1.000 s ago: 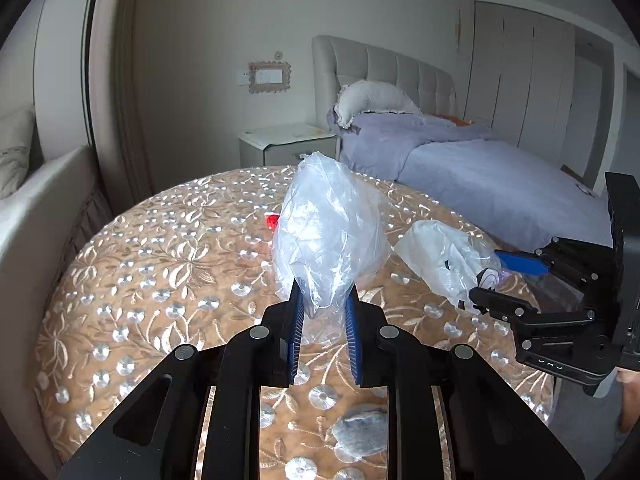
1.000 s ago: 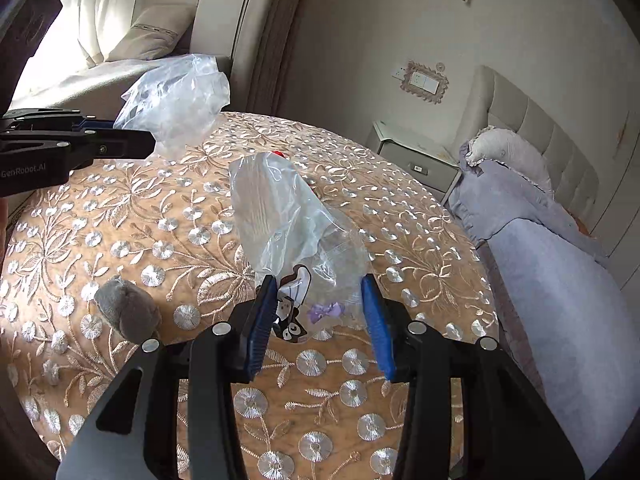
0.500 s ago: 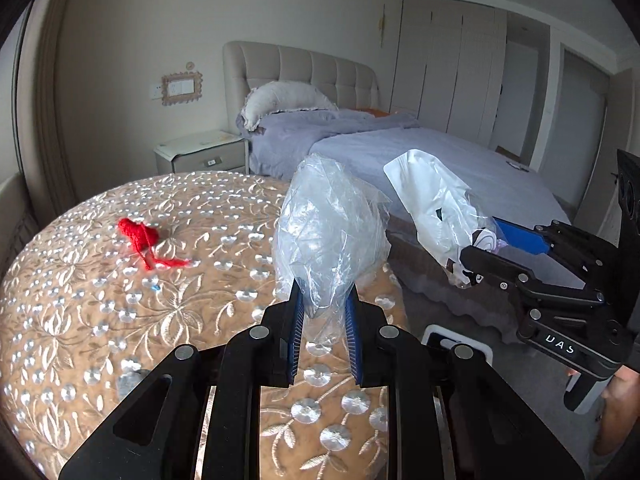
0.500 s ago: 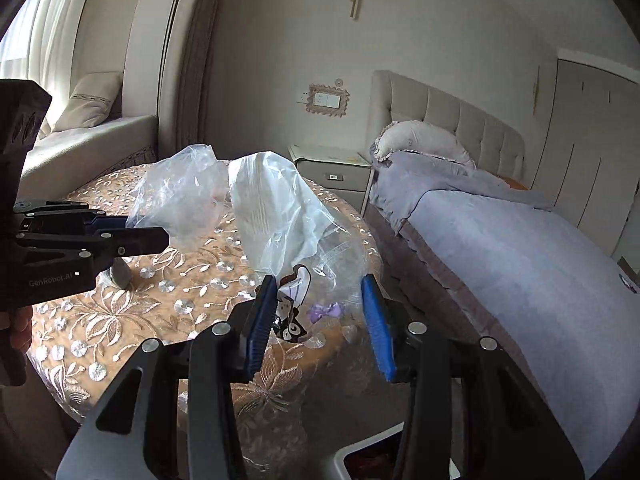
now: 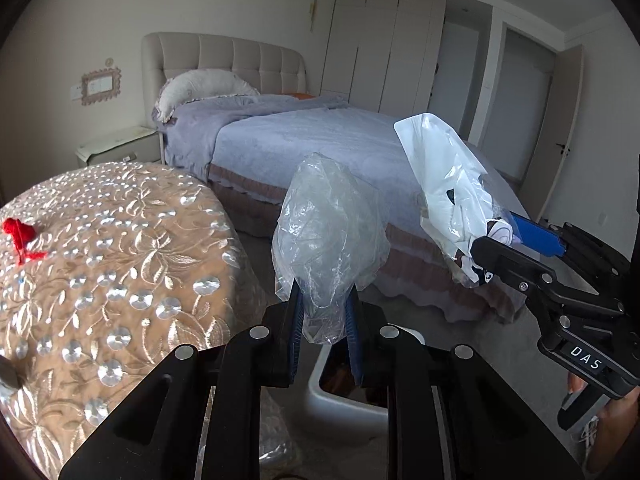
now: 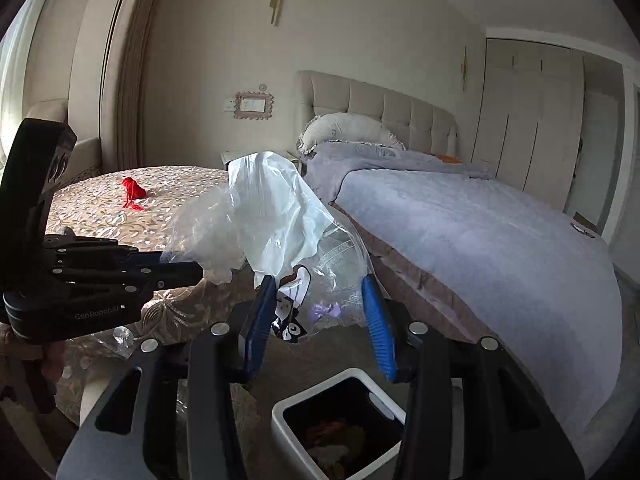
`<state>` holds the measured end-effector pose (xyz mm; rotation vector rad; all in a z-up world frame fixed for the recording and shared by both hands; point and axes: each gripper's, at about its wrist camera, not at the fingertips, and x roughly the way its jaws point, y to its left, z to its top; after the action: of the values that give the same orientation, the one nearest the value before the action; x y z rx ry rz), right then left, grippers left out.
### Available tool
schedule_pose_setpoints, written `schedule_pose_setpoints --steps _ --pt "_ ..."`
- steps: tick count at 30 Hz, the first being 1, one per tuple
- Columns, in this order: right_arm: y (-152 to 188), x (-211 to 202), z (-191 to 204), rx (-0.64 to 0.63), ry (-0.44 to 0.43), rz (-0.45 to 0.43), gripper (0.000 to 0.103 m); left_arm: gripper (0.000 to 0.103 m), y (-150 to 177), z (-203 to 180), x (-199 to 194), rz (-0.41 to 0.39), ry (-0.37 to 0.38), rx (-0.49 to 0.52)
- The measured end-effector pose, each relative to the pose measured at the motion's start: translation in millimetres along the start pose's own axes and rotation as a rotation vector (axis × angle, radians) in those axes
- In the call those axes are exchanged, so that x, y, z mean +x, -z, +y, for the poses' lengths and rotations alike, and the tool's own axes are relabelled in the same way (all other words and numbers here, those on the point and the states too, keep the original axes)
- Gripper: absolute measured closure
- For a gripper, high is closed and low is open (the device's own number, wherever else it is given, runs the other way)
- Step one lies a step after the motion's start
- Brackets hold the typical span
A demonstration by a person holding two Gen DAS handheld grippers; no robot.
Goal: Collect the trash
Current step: 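Carry both bags to the white bin and open both grippers over it, then move both grippers back to the table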
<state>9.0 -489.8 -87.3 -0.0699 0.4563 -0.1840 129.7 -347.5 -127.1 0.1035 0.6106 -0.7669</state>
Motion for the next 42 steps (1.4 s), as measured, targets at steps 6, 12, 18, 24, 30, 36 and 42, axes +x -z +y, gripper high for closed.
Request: schedule_pose_setpoints --steps 6,12,18,24,30,36,42 --pt "30 4 -21 0.050 0.026 0.031 0.057 0.084 21 -29 40 0.052 0.058 0.021" --pt "53 15 -37 0.089 0.029 0.064 0.057 0.084 42 -47 82 0.105 0.084 0.025" --pt "75 33 -55 0.120 0.034 0.107 0.057 0.084 57 -53 118 0.184 0.098 0.044" --pt "89 53 -74 0.152 0.041 0.150 0.057 0.079 71 -55 172 0.306 0.107 0.033" --pt "100 58 -87 0.185 0.055 0.175 0.056 0.005 78 -59 189 0.357 0.105 0.025" --pt "108 68 -94 0.199 0.047 0.190 0.056 0.005 68 -49 164 0.274 -0.013 0.041" --pt "120 93 -89 0.209 0.005 0.231 0.056 0.005 41 -14 134 0.177 -0.106 -0.064"
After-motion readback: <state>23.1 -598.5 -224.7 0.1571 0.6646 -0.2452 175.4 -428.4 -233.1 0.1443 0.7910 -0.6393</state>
